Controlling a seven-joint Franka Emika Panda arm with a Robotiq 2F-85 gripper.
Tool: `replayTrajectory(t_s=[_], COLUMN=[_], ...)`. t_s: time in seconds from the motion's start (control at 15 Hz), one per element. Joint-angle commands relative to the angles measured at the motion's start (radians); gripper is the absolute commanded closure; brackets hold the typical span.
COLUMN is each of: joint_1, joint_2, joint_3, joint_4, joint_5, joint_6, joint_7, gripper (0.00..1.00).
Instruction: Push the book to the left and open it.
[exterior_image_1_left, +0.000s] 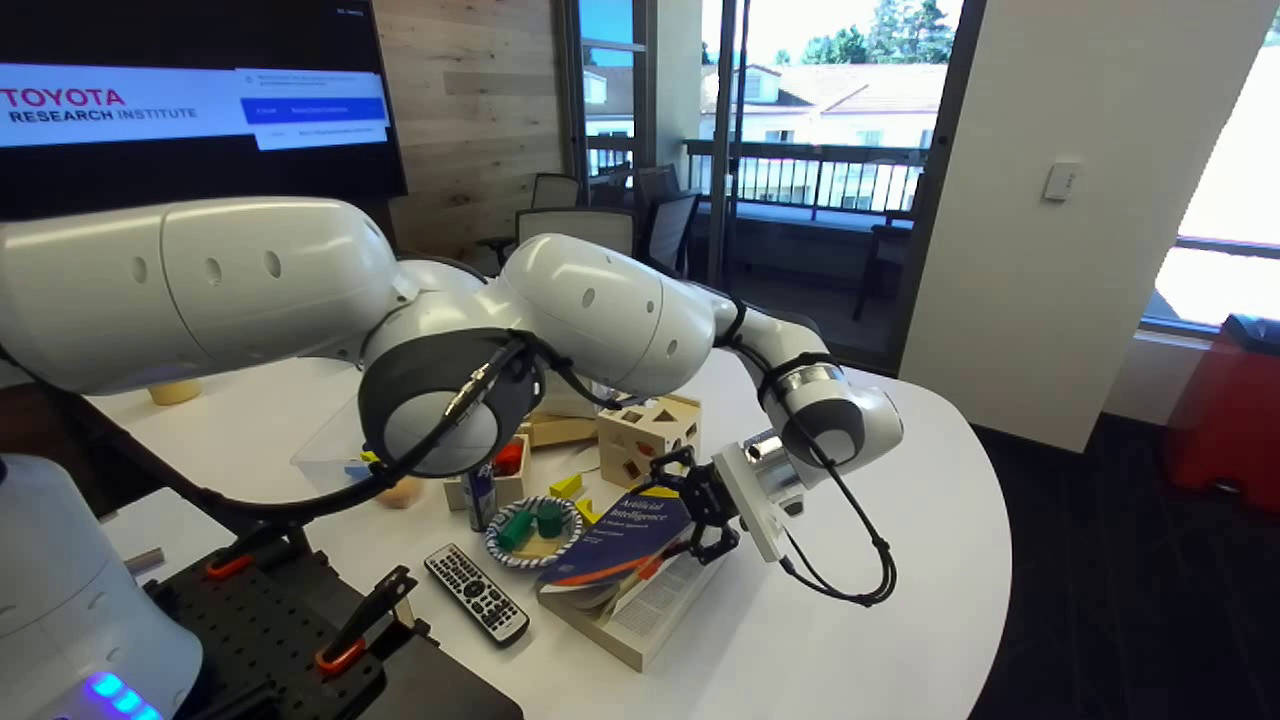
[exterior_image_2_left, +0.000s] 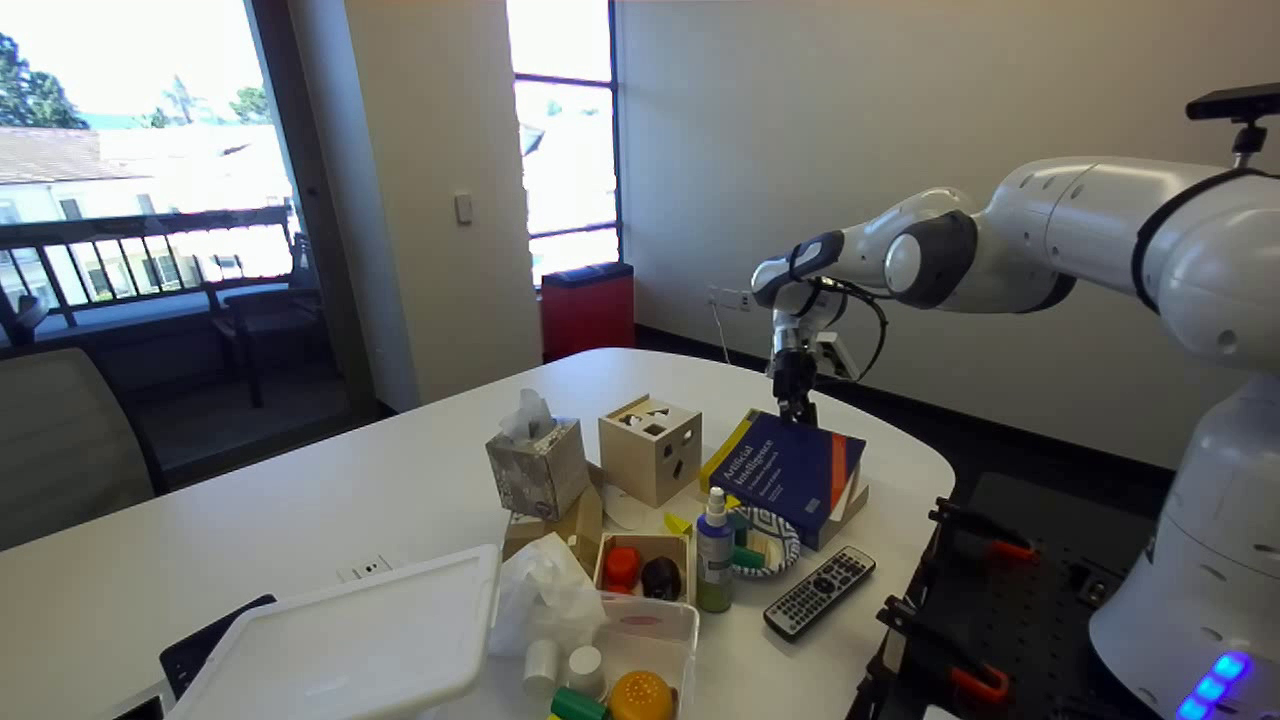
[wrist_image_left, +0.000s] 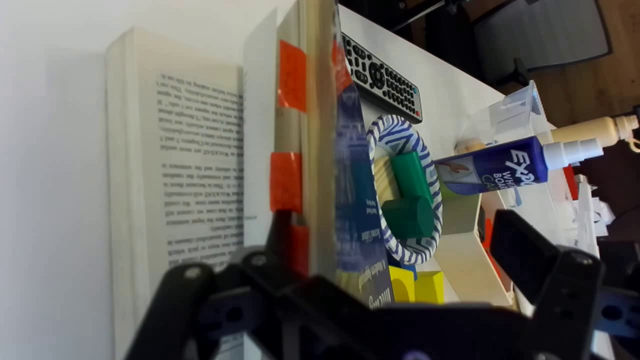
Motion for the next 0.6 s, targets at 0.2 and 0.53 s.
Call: replayTrajectory(t_s=[0.2, 0.53], joint_1=[0.024, 0.045], joint_2=[0.0, 0.0], joint_3=[0.018, 0.017], joint_4=[0.012, 0.012], joint_5=[0.016, 0.013], joint_6=[-0.007, -0.008], joint_7=[-0.04, -0.065], gripper=[0.0, 0.0])
